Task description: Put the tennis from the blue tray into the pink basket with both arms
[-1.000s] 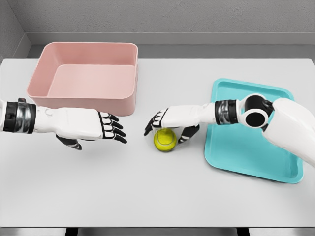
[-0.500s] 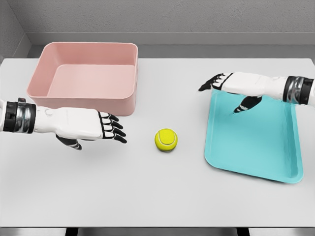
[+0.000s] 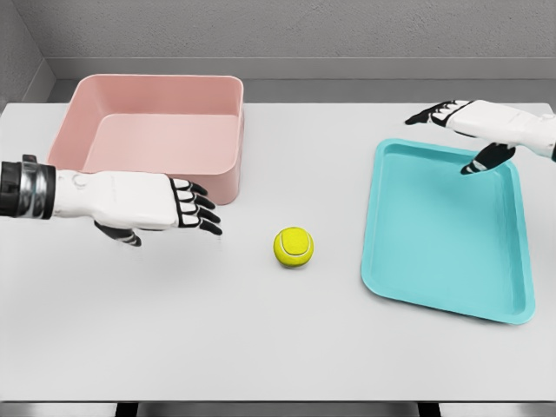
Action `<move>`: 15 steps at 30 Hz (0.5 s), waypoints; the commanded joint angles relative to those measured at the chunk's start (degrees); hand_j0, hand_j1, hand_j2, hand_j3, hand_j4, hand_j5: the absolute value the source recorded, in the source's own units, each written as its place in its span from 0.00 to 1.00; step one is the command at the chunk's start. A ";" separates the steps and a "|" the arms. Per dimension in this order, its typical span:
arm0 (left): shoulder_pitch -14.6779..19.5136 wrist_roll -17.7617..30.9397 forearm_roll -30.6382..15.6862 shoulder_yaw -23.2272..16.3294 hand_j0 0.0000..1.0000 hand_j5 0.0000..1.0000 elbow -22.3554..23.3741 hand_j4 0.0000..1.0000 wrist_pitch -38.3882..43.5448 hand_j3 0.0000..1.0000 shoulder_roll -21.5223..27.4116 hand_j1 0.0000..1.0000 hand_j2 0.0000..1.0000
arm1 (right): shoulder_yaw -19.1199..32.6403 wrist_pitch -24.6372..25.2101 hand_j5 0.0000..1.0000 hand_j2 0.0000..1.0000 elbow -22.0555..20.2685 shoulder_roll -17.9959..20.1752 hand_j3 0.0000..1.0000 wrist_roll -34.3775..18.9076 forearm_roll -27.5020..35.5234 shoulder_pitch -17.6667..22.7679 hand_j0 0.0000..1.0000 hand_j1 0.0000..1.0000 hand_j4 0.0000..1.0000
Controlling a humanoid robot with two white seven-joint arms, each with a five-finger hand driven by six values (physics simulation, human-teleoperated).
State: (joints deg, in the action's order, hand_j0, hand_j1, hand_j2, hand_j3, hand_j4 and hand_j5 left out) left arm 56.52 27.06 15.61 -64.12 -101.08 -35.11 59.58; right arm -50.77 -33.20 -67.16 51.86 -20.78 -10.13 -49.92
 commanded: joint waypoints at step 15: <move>0.79 -5.88 -1.55 0.58 1.00 1.00 0.00 1.00 0.11 1.00 -13.26 1.00 1.00 | 1.28 -0.02 1.00 1.00 1.68 -0.09 1.00 0.04 0.29 0.09 1.00 1.00 1.00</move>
State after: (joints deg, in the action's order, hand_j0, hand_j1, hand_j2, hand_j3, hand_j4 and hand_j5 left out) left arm 57.22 21.45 14.65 -63.25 -101.10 -35.10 48.86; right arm -49.57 -33.32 -65.45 51.70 -20.77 -10.19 -49.83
